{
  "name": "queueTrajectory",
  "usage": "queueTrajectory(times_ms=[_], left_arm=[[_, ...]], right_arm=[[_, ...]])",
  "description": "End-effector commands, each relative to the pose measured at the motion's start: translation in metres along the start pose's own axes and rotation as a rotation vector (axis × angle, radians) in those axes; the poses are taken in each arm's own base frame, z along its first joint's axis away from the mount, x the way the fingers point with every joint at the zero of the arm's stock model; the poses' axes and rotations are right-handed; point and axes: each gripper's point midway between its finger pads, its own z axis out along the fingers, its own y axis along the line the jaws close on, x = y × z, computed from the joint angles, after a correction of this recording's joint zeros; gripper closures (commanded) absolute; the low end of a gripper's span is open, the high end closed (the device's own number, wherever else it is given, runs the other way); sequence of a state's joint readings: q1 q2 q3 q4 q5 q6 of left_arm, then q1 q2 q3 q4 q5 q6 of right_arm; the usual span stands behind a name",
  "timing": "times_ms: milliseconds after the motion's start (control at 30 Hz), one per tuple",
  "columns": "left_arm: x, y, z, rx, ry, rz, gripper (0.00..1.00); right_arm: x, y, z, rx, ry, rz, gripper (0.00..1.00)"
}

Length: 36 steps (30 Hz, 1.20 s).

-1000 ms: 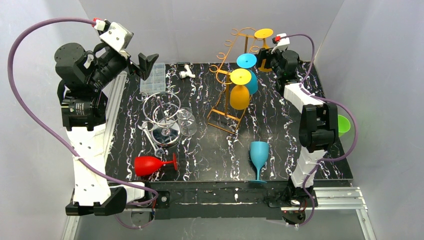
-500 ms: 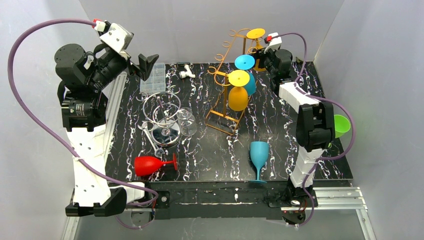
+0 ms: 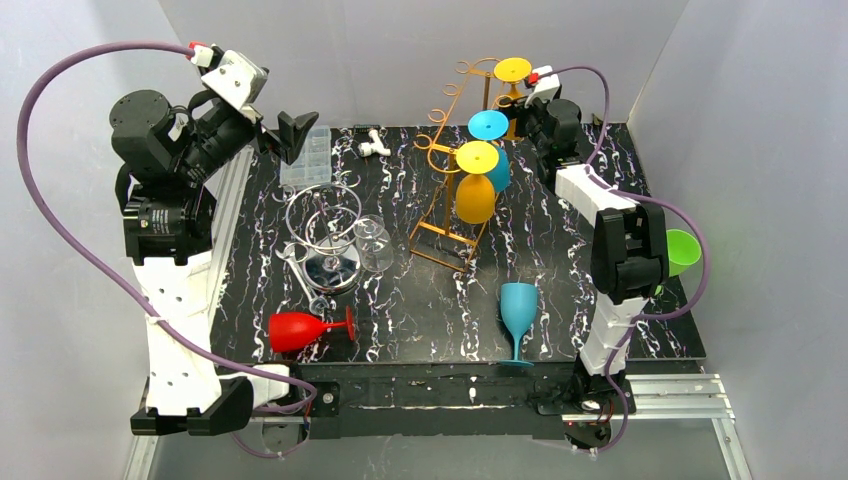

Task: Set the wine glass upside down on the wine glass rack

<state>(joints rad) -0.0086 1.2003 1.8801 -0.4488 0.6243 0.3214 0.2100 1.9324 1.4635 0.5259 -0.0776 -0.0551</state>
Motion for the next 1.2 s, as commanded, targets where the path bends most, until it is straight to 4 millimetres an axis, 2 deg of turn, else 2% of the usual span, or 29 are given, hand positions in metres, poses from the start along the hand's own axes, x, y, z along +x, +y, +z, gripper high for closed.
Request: queueTrajectory(times_ms=[0,133,333,467,567,700,733,800,900,1000,1133,1167], left_arm=[[-0.013,-0.004,-0.006,0.008,-0.039,0.026,0.01],[-0.013,-0.005,-0.008,0.007,-0.039,0.025,0.01],[-0.016,-0.008,-0.013,0.004,-0.051,0.032,0.01],[-0.023,-0.010,-0.018,0.004,-0.066,0.049,0.01],[-0.027,-0.013,-0.022,0.007,-0.076,0.053,0.01],[-0.031,-0.017,-0.027,0.008,-0.086,0.051,0.01],[-0.031,-0.018,-0.028,0.007,-0.085,0.051,0.01],[-0.032,-0.019,-0.031,0.007,-0.084,0.053,0.01],[-0.030,-0.020,-0.033,0.005,-0.077,0.059,0.01],[-0.027,-0.020,-0.033,0.002,-0.069,0.060,0.01],[-0.022,-0.021,-0.030,0.011,-0.061,0.046,0.01],[-0.020,-0.021,-0.030,0.013,-0.058,0.043,0.01]], right_arm=[[-0.049,-0.015,-0.012,0.062,-0.084,-0.055,0.02],[-0.061,-0.029,-0.024,0.080,-0.070,-0.054,0.02],[-0.060,-0.041,-0.049,0.083,-0.027,-0.045,0.02],[-0.058,-0.042,-0.068,0.064,-0.001,-0.040,0.02],[-0.063,-0.048,-0.081,0.083,-0.011,-0.041,0.02],[-0.069,-0.063,-0.087,0.157,-0.018,-0.004,0.02],[-0.066,-0.067,-0.086,0.185,-0.004,0.015,0.02],[-0.064,-0.085,-0.087,0.297,0.026,0.069,0.02],[-0.038,-0.114,-0.090,0.486,0.137,0.181,0.02],[0.009,-0.140,-0.096,0.655,0.294,0.339,0.02],[0.056,-0.168,-0.097,0.737,0.356,0.614,0.02],[0.067,-0.169,-0.093,0.731,0.355,0.678,0.02]])
